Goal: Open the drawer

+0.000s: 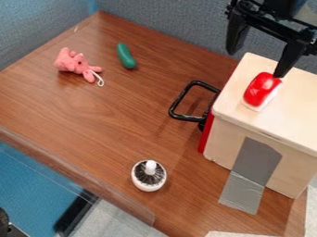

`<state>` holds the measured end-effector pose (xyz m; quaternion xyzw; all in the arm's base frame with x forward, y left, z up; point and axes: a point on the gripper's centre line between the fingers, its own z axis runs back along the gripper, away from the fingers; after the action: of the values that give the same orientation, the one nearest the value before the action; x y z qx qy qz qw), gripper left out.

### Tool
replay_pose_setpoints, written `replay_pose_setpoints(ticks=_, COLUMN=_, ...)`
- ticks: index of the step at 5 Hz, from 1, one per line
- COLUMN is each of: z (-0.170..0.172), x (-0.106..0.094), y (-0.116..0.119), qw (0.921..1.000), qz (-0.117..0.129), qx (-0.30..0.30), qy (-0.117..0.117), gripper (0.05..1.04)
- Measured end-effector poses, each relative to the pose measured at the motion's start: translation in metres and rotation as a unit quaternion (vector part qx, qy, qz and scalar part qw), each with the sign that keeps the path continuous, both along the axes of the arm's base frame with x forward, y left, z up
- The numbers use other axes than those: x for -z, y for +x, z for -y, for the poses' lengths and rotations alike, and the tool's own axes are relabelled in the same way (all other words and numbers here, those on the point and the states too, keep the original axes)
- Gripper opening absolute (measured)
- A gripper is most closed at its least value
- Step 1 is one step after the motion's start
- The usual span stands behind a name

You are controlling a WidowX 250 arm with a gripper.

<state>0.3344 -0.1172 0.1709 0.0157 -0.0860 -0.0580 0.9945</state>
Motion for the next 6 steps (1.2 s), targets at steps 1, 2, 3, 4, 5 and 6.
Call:
replay_pose_setpoints(ticks=1, z=0.000, x=0.011, y=-0.001, qw=0.9998, qz=-0.017, qx=-0.001, qy=0.004, gripper=1.001)
replay_pose_setpoints(ticks=2, z=-0.025, x=0.023, y=-0.005, qw=0.9988, qz=-0.030, qx=-0.038, qy=-0.006, gripper=1.001)
replay_pose_setpoints(ticks=3, z=-0.064, x=0.019, y=-0.007, qw=0.9949, qz=-0.017, qx=-0.097, qy=-0.025, gripper=1.001)
replay_pose_setpoints(ticks=4, z=-0.085, x=0.029, y=-0.009, qw=0.9917, qz=-0.015, qx=-0.122, qy=-0.040, gripper=1.001)
replay_pose_setpoints(ticks=5, z=-0.098, x=0.051, y=-0.005, qw=0.9896, qz=-0.005, qx=-0.133, qy=-0.055, gripper=1.001)
replay_pose_setpoints(ticks=6, z=-0.105, x=0.079, y=0.009, qw=0.9895, qz=0.004, qx=-0.130, qy=-0.062, gripper=1.001)
